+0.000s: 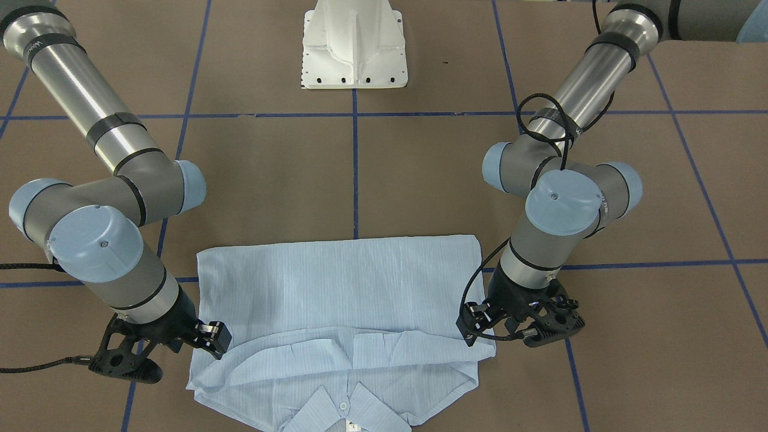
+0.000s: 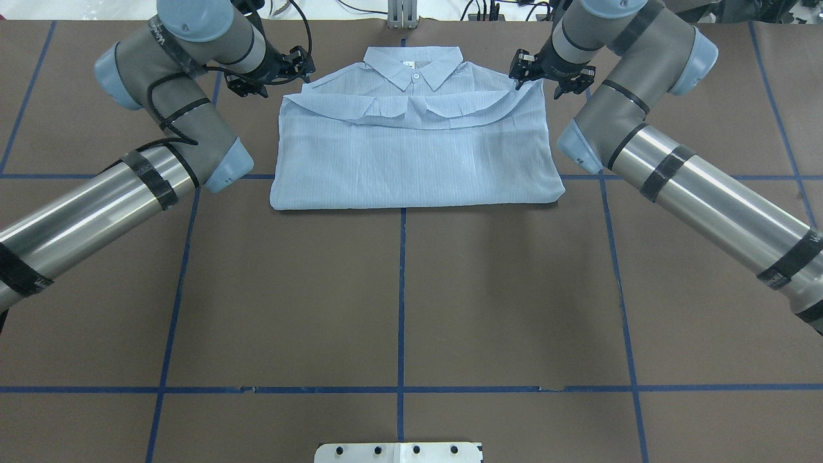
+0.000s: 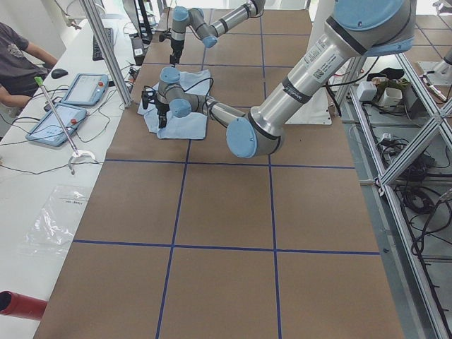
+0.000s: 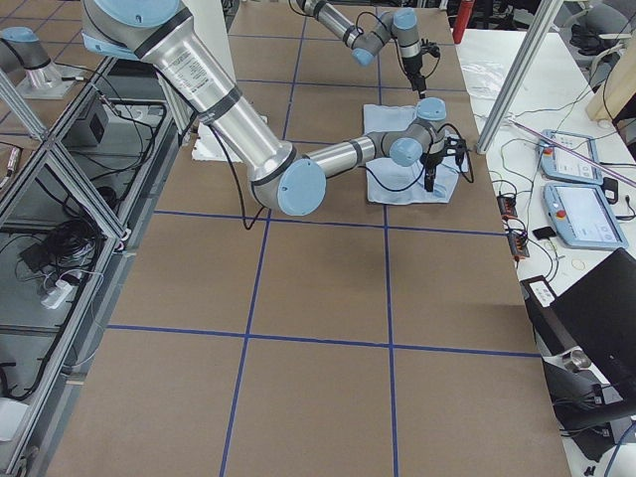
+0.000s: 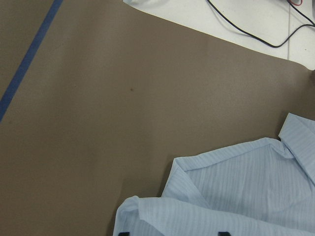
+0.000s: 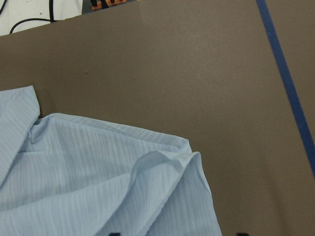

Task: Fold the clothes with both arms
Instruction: 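Lay the hem down near the collar and open both grippers, then lower the right gripper to the folded shirt's side edge and grasp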

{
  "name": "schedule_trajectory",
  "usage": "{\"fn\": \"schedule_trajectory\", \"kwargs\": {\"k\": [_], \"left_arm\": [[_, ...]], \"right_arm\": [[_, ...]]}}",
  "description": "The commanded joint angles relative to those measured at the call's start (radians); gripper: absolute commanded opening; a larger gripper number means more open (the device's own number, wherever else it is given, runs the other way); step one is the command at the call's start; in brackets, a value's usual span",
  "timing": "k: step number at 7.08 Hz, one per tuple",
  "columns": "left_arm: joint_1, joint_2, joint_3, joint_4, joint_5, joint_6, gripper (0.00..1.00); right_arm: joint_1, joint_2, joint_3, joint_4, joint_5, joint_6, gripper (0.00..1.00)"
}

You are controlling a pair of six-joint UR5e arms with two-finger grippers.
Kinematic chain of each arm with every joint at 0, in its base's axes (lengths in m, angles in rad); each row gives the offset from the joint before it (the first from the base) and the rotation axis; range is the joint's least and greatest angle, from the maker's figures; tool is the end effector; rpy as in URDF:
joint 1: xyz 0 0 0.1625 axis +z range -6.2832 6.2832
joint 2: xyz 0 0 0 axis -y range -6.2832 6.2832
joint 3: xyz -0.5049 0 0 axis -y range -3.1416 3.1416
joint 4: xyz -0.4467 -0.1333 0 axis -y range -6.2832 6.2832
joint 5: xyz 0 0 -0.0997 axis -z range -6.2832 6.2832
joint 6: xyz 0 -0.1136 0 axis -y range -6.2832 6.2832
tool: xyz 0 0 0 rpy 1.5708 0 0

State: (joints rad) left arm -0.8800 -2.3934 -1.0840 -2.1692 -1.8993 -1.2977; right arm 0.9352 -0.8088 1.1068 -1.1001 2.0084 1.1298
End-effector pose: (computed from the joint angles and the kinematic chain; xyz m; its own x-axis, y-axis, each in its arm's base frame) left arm 0.5229 -0.7842 0.3425 0.5169 -0.2246 -0.8261 0.4412 0.8968 0.0322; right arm -0.4769 -0.7899 0.4013 0.6224 0.1924 0.7587 -0.3188 0.9476 0.0213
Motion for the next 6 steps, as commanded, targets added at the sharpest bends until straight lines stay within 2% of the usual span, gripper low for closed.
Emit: {"fn": "schedule_trajectory", "kwargs": {"k": [1,3,4,6], "left_arm": [[-0.001,0.005,-0.029,0.011,0.0,-0.006,1.0],[-0.001,0.017,-0.05,0.011,0.0,-0.009,1.0],[-0.001,0.028,-0.065,0.011,0.0,-0.009,1.0],[-0.001,0.033,-0.076,0.011,0.002,-0.009,1.0]], "right_arm": [[-0.013,-0.132,0.159,0.0,0.054,-0.01,1.0],[-0.062,-0.266,0.301,-0.009,0.084,-0.004,1.0],[-0.071,-0.294,0.306,-0.007,0.113,-0.01,1.0],[-0.11,-0.296,0.295,-0.007,0.112,-0.01,0.99]]}}
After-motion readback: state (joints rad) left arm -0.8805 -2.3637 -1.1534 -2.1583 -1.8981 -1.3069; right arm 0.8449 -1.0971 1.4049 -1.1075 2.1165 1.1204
